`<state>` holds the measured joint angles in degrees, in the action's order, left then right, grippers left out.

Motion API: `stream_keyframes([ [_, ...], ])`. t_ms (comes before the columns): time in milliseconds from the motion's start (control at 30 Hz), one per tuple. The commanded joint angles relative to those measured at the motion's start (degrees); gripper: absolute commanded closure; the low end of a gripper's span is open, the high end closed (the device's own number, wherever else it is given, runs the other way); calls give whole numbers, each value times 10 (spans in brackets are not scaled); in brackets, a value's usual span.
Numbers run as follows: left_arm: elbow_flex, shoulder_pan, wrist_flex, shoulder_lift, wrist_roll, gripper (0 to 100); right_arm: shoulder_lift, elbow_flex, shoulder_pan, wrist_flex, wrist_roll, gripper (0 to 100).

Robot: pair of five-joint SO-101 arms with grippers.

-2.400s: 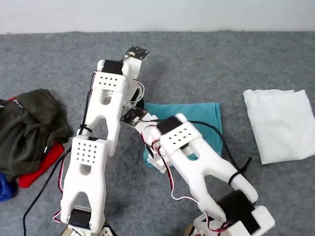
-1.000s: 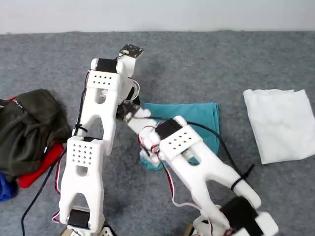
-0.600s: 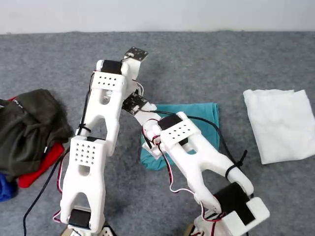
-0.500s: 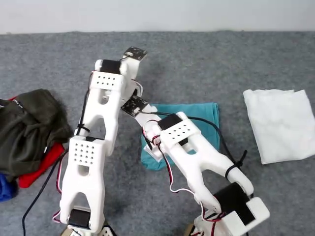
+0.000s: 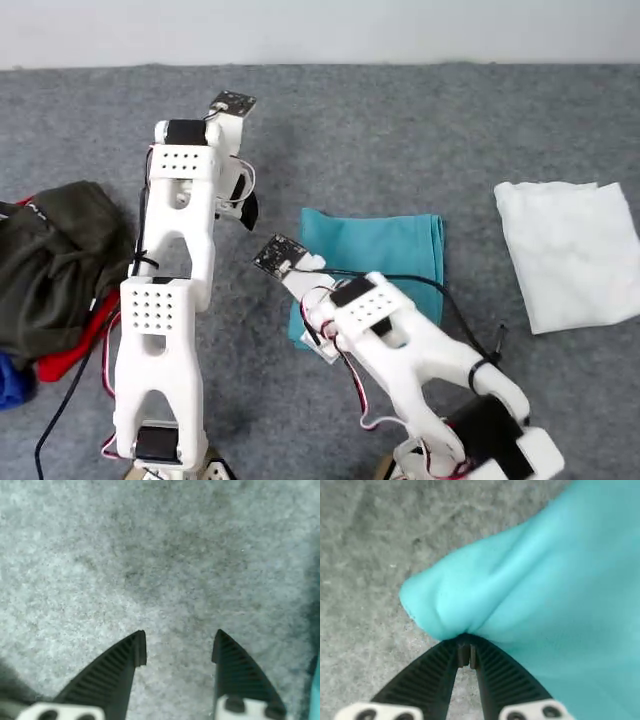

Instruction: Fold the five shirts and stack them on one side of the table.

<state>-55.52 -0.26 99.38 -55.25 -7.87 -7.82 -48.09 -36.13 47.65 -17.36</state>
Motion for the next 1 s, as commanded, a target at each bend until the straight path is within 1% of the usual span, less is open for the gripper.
stream_keyframes([
  [0, -2, -4, 11, 19, 4, 779, -3, -10, -10, -21, 0, 990],
  [67, -3, -4, 11, 20, 4, 779, -18, 5, -10, 22, -1, 990],
  [167, -4, -4, 11, 24, 4, 779, -67, 52, -10, 119, -3, 990],
  [333, -3, -4, 11, 24, 4, 779, -164, 126, -9, 242, -68, 990],
  [400, -1, -4, 11, 24, 5, 779, -189, 141, 4, 267, -77, 990],
  [500, -1, -3, 11, 23, 5, 779, -200, 146, 55, 265, -69, 990],
  [600, 0, -3, 11, 20, 5, 779, -199, 142, 125, 241, -68, 990],
  [700, 0, -3, 11, 20, 5, 779, -198, 142, 196, 211, -47, 982],
  [767, 0, -1, 11, 19, 5, 779, -183, 143, 233, 196, -22, 931],
  [833, 0, 1, 11, 19, 5, 779, -155, 143, 258, 182, 16, 846],
  [900, 0, 1, 11, 19, 5, 779, -119, 146, 276, 163, 55, 761],
  [967, 3, 0, 11, 19, 5, 779, -84, 147, 284, 123, 86, 710],
])
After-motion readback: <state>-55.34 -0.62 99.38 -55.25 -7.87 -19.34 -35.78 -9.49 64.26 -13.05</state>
